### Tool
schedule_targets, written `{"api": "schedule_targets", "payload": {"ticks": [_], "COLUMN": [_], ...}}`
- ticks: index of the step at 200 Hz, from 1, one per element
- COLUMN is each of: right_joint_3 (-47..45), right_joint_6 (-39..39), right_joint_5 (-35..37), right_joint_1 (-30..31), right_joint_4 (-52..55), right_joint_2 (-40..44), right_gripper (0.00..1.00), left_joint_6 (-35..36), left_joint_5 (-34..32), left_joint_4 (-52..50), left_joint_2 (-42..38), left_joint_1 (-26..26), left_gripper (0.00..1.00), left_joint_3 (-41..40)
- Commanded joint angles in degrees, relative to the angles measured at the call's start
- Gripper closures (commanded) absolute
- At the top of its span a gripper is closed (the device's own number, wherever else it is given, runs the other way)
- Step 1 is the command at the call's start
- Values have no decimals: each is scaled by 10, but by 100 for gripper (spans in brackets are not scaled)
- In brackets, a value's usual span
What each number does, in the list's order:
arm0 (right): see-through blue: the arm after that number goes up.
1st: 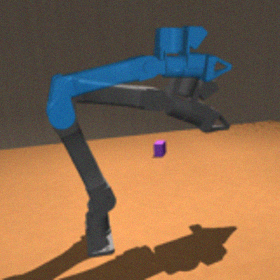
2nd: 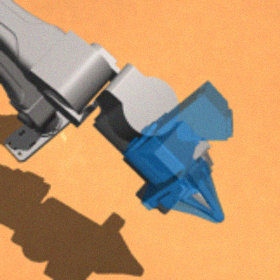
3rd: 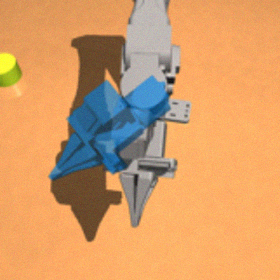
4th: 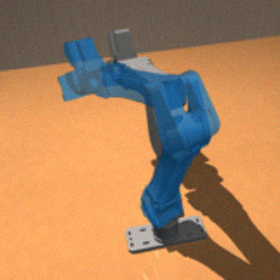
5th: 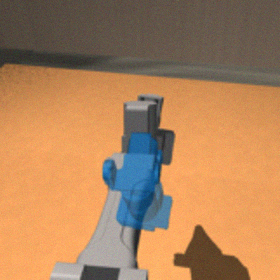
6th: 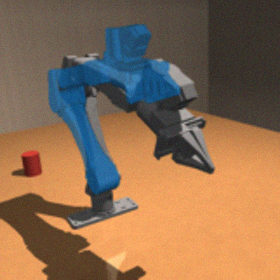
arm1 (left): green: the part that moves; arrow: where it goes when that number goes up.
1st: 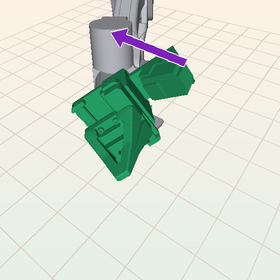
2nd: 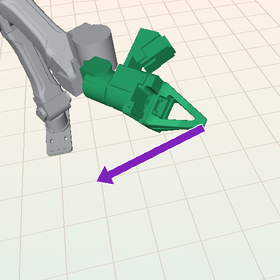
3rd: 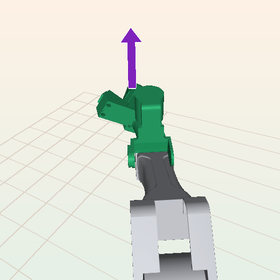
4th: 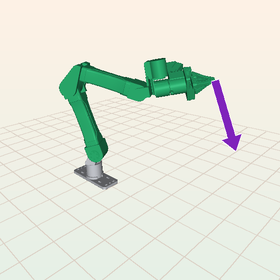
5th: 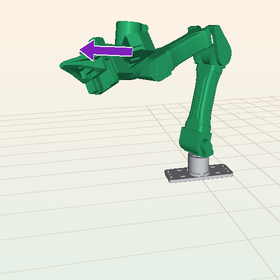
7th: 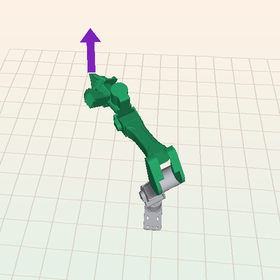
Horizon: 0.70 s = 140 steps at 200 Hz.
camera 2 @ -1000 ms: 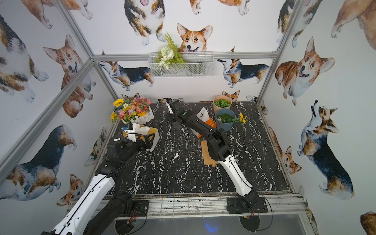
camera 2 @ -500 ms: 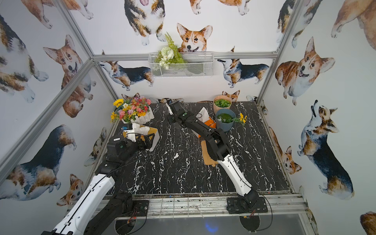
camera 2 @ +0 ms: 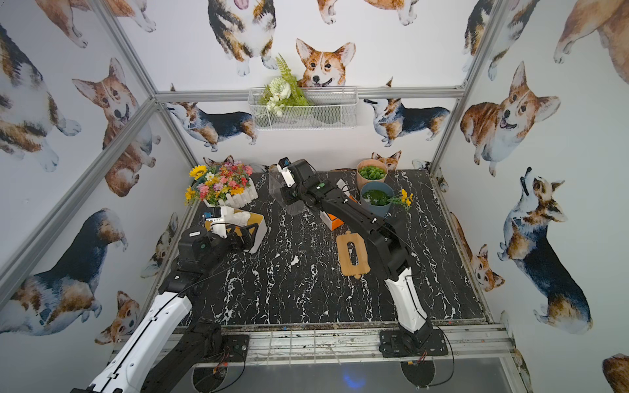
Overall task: Put the tissue paper into the tissue box
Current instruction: Pick up the tissue box from the center of the board, then place the tissue box at the center of the board.
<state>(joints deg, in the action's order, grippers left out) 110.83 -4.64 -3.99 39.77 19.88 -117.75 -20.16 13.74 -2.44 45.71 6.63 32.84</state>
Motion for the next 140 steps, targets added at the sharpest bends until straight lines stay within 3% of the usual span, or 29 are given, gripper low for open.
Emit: {"api": "schedule_targets", "payload": {"ticks": [1,88,140], "right_joint_3": [-72,-471,-548], "right_joint_6": [37,153,213], "right_joint_5": [-24,-74,-117], "right_joint_1": [15,54,88], "right_joint_4": [-66,-137,-128], "right_joint_2": [73,394,422], "right_gripper": [100,100,100], "left_joint_6": [-3,-5,-6], "left_joint_5": [10,44,50], "left_joint_4": [24,56,63], "left_joint_2": [-6,-23,-21], "left_joint_1": [-1,-1,-1], "left_gripper": [0,0,0], "left_joint_3": [-3,-13,-16]}}
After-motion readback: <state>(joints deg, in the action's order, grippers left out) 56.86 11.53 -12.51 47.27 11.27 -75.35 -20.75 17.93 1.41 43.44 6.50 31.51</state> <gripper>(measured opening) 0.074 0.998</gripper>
